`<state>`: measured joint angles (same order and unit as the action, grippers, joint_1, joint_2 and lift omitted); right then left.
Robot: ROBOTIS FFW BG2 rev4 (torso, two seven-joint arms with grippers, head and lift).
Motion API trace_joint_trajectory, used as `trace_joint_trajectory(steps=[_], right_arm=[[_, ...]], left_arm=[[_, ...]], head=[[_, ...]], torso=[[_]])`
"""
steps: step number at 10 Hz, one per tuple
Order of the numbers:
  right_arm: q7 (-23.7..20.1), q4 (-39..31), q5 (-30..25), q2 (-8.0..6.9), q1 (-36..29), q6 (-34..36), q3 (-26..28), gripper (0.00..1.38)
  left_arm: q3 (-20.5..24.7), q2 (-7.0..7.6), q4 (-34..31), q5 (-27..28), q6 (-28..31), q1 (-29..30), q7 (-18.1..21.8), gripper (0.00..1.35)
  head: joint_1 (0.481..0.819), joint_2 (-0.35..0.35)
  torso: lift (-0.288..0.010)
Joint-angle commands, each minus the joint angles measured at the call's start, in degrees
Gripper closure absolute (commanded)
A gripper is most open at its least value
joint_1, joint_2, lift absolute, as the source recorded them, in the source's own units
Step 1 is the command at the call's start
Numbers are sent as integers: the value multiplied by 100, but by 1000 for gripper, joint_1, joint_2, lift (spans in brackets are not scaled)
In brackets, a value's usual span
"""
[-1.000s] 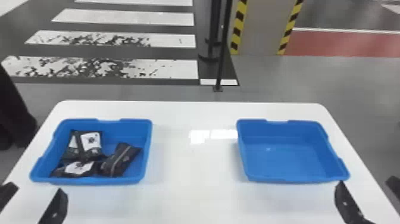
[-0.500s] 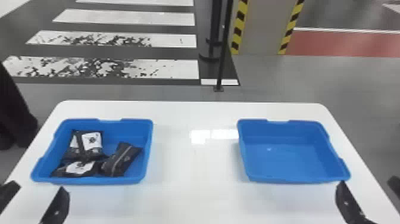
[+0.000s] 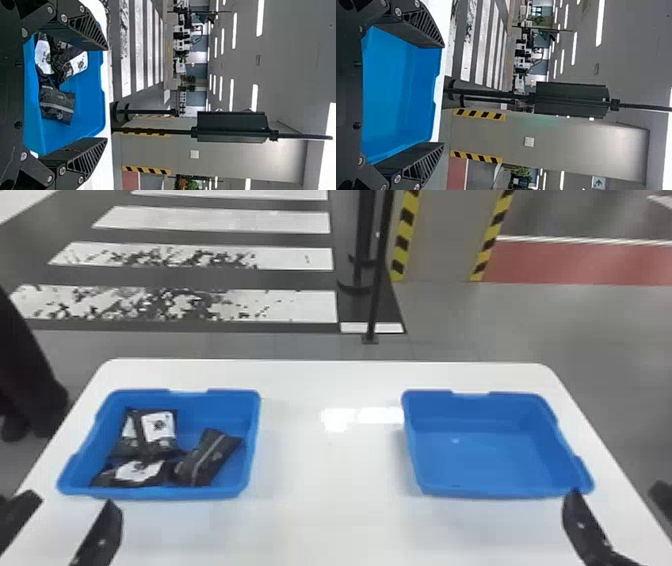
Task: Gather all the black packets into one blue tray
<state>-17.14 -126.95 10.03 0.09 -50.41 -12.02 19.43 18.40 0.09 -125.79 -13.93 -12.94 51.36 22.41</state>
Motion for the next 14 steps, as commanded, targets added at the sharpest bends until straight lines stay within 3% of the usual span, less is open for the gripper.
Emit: trace_joint_trajectory(steps=[1,14], right_arm=[[0,4,71,-14,21,20,-92,151],[0,102,151,-14,120,34,-160,150]], left_arm=[[-12,-24,0,-1,14,-18,1,236],[-69,-24,99,-58,70,-116,1,236]], head=[[695,-40],[695,-28]], torso=[[-110],[-110]])
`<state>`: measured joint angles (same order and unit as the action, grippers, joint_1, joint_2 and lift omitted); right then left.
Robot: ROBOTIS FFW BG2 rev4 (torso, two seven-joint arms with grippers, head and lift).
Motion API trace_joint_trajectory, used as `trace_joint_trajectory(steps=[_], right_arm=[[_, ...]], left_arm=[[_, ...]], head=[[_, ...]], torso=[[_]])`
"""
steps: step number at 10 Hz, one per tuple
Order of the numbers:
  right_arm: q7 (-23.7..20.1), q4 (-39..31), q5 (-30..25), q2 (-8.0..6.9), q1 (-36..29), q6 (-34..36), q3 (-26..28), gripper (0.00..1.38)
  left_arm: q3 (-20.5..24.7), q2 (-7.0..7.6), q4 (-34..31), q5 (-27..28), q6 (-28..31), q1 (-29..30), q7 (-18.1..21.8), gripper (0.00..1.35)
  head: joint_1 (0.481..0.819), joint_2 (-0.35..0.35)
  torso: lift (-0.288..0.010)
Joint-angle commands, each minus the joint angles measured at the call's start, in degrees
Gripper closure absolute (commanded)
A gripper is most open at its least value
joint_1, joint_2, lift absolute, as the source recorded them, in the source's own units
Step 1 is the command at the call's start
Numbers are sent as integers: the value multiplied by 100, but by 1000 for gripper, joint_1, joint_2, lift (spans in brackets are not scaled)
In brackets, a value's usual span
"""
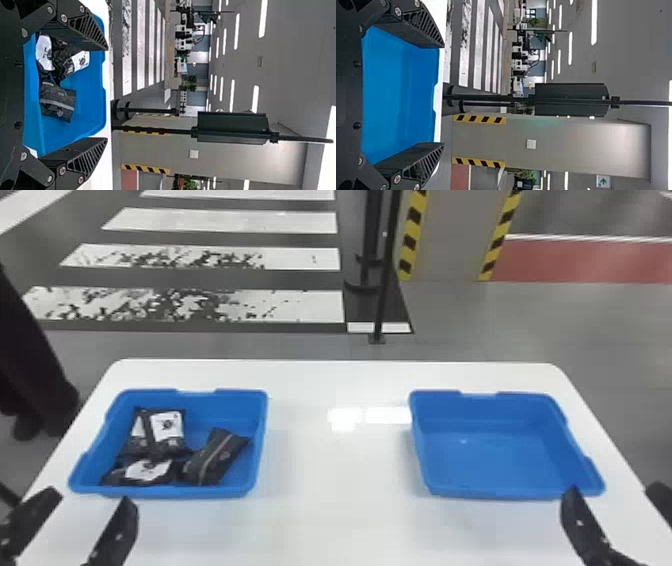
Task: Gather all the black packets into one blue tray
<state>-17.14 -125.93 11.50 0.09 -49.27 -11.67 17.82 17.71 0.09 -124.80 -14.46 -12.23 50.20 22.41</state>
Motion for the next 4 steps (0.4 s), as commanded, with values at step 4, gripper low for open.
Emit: trace_joint_trajectory(steps=[4], right_arm=[[0,14,27,-14,-8,0,-11,147]], left_arm=[[0,-24,14,-28,-1,0,0,236]], head=[[695,-27]], torso=[[-110]])
